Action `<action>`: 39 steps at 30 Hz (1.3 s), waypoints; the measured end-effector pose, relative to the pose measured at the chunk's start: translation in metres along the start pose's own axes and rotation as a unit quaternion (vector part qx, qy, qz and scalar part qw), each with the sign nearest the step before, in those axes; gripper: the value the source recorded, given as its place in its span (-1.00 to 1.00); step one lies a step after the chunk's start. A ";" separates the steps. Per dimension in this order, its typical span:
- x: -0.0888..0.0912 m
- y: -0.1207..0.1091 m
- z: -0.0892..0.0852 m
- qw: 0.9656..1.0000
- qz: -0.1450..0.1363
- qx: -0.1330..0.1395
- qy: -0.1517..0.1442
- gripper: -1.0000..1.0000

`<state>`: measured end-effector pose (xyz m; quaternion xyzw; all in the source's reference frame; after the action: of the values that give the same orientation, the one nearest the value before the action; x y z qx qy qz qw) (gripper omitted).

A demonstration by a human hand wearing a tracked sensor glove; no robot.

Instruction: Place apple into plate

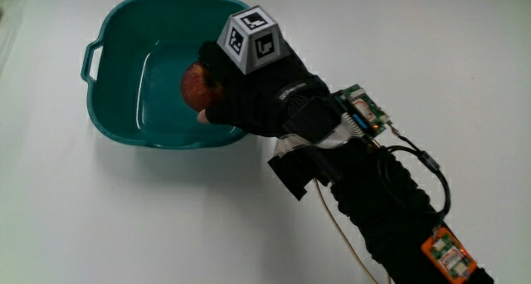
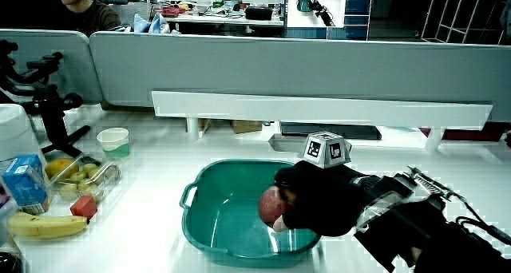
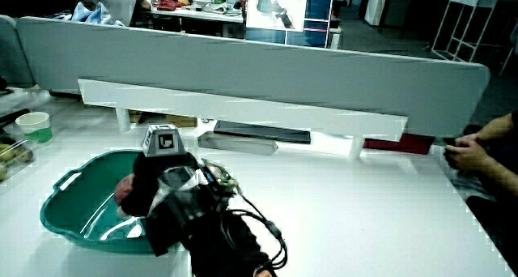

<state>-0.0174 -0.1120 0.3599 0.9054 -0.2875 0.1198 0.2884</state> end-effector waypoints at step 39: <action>0.015 0.061 -0.054 0.986 -0.066 -0.152 0.005 -0.05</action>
<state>-0.0442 -0.1275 0.4367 0.8675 -0.2406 0.0602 0.4313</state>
